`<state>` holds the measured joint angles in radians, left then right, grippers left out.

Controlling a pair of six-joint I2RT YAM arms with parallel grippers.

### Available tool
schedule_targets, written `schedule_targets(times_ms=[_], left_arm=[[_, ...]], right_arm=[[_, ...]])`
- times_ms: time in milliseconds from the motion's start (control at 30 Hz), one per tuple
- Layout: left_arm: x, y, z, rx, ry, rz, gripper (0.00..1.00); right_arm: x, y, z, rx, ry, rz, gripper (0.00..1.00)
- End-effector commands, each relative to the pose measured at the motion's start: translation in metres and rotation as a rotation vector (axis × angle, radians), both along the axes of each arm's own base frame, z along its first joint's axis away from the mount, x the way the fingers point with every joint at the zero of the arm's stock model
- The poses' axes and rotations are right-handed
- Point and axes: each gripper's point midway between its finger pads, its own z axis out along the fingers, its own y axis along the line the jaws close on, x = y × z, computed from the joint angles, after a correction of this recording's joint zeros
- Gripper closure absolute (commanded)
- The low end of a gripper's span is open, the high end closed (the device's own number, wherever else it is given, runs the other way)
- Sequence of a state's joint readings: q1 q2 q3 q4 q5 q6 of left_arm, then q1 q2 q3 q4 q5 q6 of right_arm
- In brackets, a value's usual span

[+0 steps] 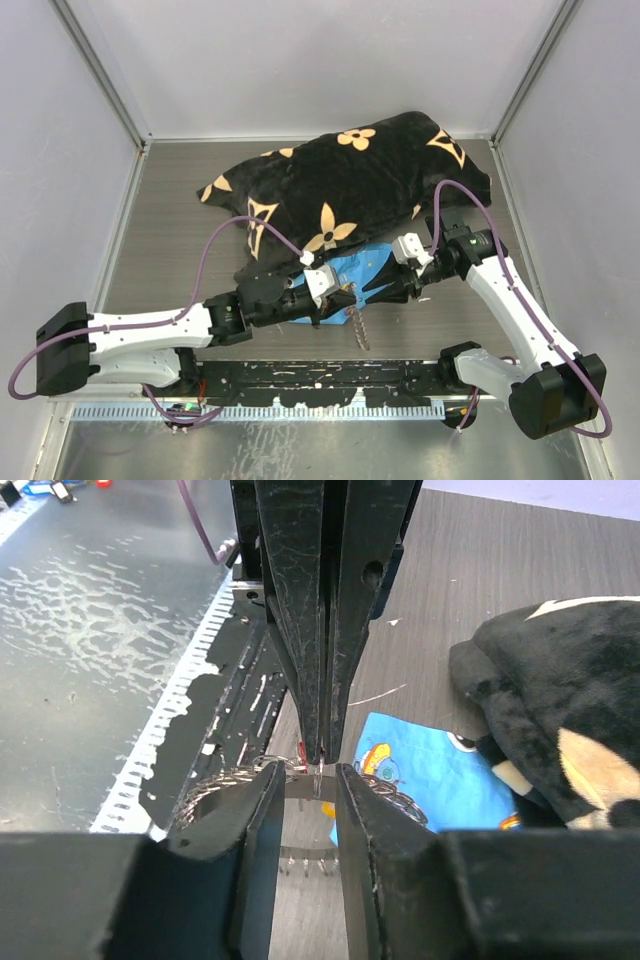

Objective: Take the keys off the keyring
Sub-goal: Remove the key from the keyring.

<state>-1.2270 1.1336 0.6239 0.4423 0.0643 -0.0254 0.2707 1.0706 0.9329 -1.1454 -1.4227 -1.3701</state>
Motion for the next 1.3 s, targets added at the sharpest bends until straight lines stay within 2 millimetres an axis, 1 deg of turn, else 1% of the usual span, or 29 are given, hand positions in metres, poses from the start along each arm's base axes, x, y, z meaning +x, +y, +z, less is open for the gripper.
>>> schedule_targets(times_ms=[0,100,200,433,567,667,900,1267], left_arm=[[0.008,0.008,0.042,-0.03,0.018,0.044,1.0],[0.009,0.015,0.04,0.031,0.041,0.055,1.0],[0.011,0.019,0.041,0.101,0.06,0.061,1.0],[0.012,0.017,0.042,0.224,0.138,0.045,1.0],[0.015,0.014,0.049,0.236,0.168,0.04,1.0],[0.017,0.009,0.053,0.233,0.177,0.034,1.0],[0.016,-0.003,0.057,0.217,0.188,0.0,1.0],[0.015,-0.008,0.061,0.186,0.194,-0.015,1.0]], right_arm=[[0.007,-0.002,0.021,-0.028,-0.063,-0.029,0.62],[0.011,-0.004,0.022,-0.059,-0.067,-0.049,0.53],[0.016,-0.004,0.023,-0.075,-0.059,-0.068,0.49],[0.027,-0.002,0.025,-0.09,-0.024,-0.112,0.5],[0.027,0.0,0.03,-0.073,-0.005,-0.106,0.5],[0.023,0.003,0.029,-0.058,0.016,-0.088,0.5],[0.023,0.01,0.017,-0.049,0.078,-0.074,0.55],[0.024,0.013,0.006,-0.039,0.113,-0.071,0.56]])
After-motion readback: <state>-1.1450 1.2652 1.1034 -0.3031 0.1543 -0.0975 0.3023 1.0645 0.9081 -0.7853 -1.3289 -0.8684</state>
